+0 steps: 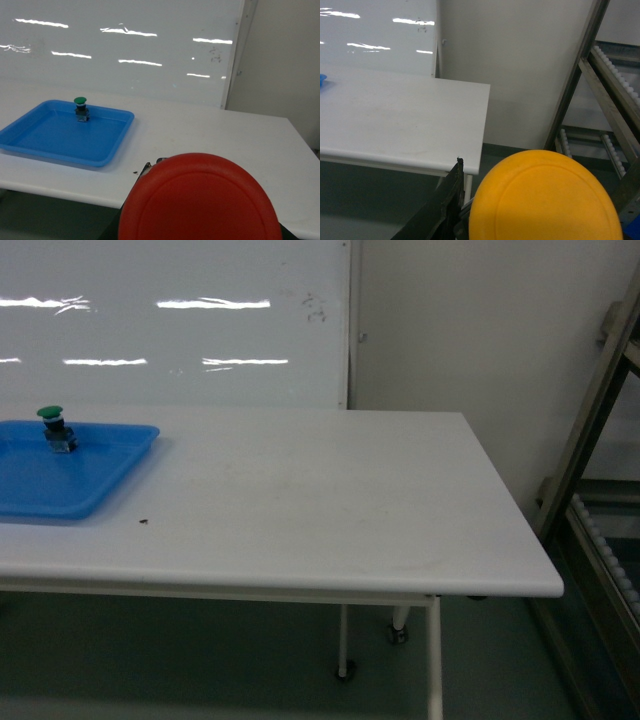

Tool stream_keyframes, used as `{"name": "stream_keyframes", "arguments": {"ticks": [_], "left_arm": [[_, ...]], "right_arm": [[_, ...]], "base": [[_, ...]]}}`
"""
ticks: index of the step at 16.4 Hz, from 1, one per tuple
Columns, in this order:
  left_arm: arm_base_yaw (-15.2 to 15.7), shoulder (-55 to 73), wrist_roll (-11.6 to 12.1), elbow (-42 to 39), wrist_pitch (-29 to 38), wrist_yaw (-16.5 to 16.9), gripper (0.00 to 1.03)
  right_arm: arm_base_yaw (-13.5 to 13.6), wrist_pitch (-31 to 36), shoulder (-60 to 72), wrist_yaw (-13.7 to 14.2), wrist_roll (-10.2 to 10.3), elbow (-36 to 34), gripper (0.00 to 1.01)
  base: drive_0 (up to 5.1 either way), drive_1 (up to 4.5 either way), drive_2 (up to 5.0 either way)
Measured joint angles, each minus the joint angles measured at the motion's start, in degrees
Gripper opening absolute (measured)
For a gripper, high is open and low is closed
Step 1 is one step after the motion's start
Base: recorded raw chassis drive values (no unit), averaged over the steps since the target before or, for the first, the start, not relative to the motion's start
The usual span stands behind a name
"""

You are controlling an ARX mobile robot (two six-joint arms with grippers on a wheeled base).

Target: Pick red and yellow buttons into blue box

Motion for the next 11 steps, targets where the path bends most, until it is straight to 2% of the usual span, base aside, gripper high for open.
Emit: {"name": "stream_keyframes", "arguments": {"ticks": [11], "left_arm": [[0.0,0.0,0.0,0.0,0.0,0.0,0.24]], "right_arm": [[0.0,0.1,0.0,0.0,0.0,0.0,0.39]], "base": [[0.0,0.0,0.0]]}}
